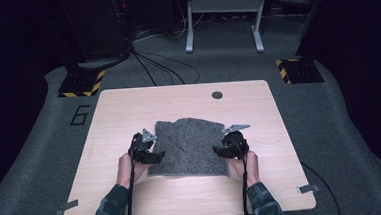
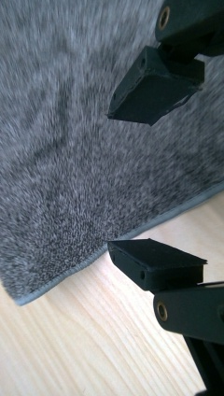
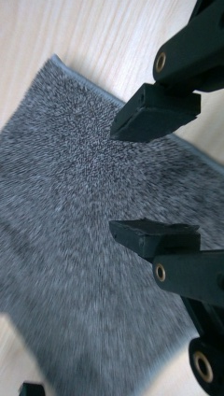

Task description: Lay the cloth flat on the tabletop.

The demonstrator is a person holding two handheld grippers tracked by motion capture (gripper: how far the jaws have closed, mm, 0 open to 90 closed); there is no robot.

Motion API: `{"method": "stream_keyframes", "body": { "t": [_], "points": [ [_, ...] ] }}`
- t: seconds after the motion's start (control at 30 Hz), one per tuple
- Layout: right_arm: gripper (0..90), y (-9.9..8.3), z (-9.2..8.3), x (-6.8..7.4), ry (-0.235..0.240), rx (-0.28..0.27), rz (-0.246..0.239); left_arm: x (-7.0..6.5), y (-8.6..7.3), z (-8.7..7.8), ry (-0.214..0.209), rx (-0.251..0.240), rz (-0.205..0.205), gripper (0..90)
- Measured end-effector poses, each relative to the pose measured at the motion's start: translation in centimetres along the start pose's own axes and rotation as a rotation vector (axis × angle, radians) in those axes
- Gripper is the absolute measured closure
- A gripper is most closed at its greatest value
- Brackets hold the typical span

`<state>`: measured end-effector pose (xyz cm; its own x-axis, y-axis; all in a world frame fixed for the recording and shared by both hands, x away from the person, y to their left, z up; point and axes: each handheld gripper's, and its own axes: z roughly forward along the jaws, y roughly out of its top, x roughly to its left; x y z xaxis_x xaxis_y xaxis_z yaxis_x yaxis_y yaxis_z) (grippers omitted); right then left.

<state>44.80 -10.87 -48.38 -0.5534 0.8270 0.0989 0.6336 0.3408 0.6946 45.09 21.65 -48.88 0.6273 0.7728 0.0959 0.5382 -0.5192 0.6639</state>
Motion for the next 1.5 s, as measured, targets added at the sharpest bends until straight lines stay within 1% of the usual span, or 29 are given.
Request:
{"method": "stream_keyframes", "body": {
  "t": [0.03, 0.07, 0.1, 0.13, 0.2, 0.27, 0.3, 0.33, 0.37, 0.4, 0.43, 0.47, 0.5, 0.53, 0.57, 0.6, 0.67, 0.73, 0.83, 0.9, 1.03, 1.07, 1.2, 1.23, 1.27, 1.33, 1.4, 1.43, 1.5],
  "points": [
    [46.6, 0.1, 0.6, 0.0, 0.006, 0.001, 0.005, 0.0, 0.0, 0.5, -0.002, 0.006, -0.004, 30.6],
    [42.5, 0.4, 1.4, 0.2, -0.015, 0.008, 0.017, 0.1, 0.1, 1.0, -0.003, 0.02, -0.008, 29.5],
    [42.5, 0.4, 1.4, 0.2, -0.015, 0.008, 0.017, 0.1, 0.1, 1.0, -0.003, 0.02, -0.008, 29.2],
    [42.1, 0.7, 1.9, 0.4, -0.036, 0.018, 0.007, 0.2, 0.0, 1.6, -0.003, 0.024, -0.017, 29.2],
    [42.6, 0.8, 2.1, 0.5, -0.042, 0.02, -0.001, 0.2, 0.0, 1.7, -0.005, 0.028, -0.026, 29.2],
    [43.8, 1.0, 2.6, 0.8, -0.058, 0.046, -0.027, 0.2, -0.1, 2.0, -0.014, 0.045, -0.03, 29.5],
    [46.9, 1.1, 3.1, 1.0, -0.068, 0.062, -0.043, 0.1, -0.2, 2.1, -0.008, 0.044, -0.026, 30.5],
    [46.9, 1.1, 3.1, 1.0, -0.068, 0.062, -0.043, 0.1, -0.2, 2.1, -0.008, 0.044, -0.026, 31.1],
    [53.4, 1.0, 3.3, 0.9, -0.06, 0.074, -0.051, 0.0, -0.2, 2.0, -0.013, 0.048, -0.032, 31.8],
    [55.0, 1.0, 3.3, 0.9, -0.054, 0.079, -0.054, 0.0, -0.2, 2.0, -0.013, 0.048, -0.032, 32.1],
    [58.4, 0.9, 3.3, 1.1, -0.057, 0.086, -0.044, 0.0, -0.3, 2.1, -0.023, 0.051, -0.035, 32.4],
    [58.4, 0.9, 3.3, 1.1, -0.057, 0.086, -0.044, 0.0, -0.3, 2.1, -0.023, 0.051, -0.035, 32.6],
    [63.8, 0.8, 3.4, 1.1, -0.054, 0.09, -0.055, -0.1, -0.4, 2.1, -0.025, 0.053, -0.036, 33.1],
    [63.8, 0.8, 3.4, 1.1, -0.054, 0.09, -0.055, -0.2, -0.4, 2.1, -0.024, 0.057, -0.033, 33.1],
    [67.0, 0.7, 3.6, 1.2, -0.052, 0.097, -0.062, -0.4, -0.5, 2.1, -0.031, 0.052, -0.035, 33.5],
    [68.2, 0.6, 3.6, 1.2, -0.048, 0.097, -0.065, -0.6, -0.6, 2.1, -0.038, 0.06, -0.034, 33.5],
    [70.1, 0.4, 3.6, 1.4, -0.038, 0.107, -0.067, -0.7, -0.7, 2.1, -0.039, 0.055, -0.035, 33.8],
    [70.9, 0.2, 3.6, 1.5, -0.038, 0.098, -0.067, -0.9, -1.0, 2.0, -0.044, 0.049, -0.043, 33.8],
    [73.1, -0.1, 3.4, 1.6, -0.04, 0.101, -0.076, -1.2, -1.4, 1.6, -0.056, 0.046, -0.042, 33.7],
    [73.7, -0.3, 3.2, 1.7, -0.036, 0.101, -0.079, -1.4, -1.6, 1.4, -0.056, 0.048, -0.05, 33.7],
    [74.0, -0.6, 2.9, 1.9, -0.031, 0.113, -0.084, -1.7, -1.9, 1.1, -0.058, 0.051, -0.051, 33.4],
    [74.0, -0.6, 2.9, 1.9, -0.031, 0.113, -0.084, -1.9, -2.0, 1.0, -0.058, 0.047, -0.058, 33.4],
    [73.5, -1.5, 2.2, 2.2, -0.02, 0.097, -0.085, -2.4, -2.6, 0.5, -0.061, 0.043, -0.056, 33.0],
    [73.5, -1.7, 2.0, 2.3, -0.016, 0.097, -0.078, -2.5, -2.7, 0.3, -0.062, 0.049, -0.051, 33.0],
    [73.4, -1.9, 1.9, 2.4, -0.014, 0.097, -0.085, -2.6, -2.8, 0.2, -0.067, 0.052, -0.05, 33.0],
    [73.3, -2.0, 1.7, 2.5, -0.012, 0.097, -0.082, -2.7, -3.0, 0.0, -0.075, 0.057, -0.049, 33.0],
    [73.0, -2.4, 1.3, 2.8, -0.001, 0.102, -0.091, -3.2, -3.3, -0.4, -0.078, 0.06, -0.045, 32.9],
    [72.5, -2.8, 0.9, 3.0, 0.02, 0.117, -0.101, -3.5, -3.6, -0.6, -0.082, 0.057, -0.04, 32.8],
    [70.6, -3.1, 0.5, 3.1, 0.028, 0.124, -0.102, -3.7, -3.9, -0.9, -0.091, 0.062, -0.034, 32.1]
  ]
}}
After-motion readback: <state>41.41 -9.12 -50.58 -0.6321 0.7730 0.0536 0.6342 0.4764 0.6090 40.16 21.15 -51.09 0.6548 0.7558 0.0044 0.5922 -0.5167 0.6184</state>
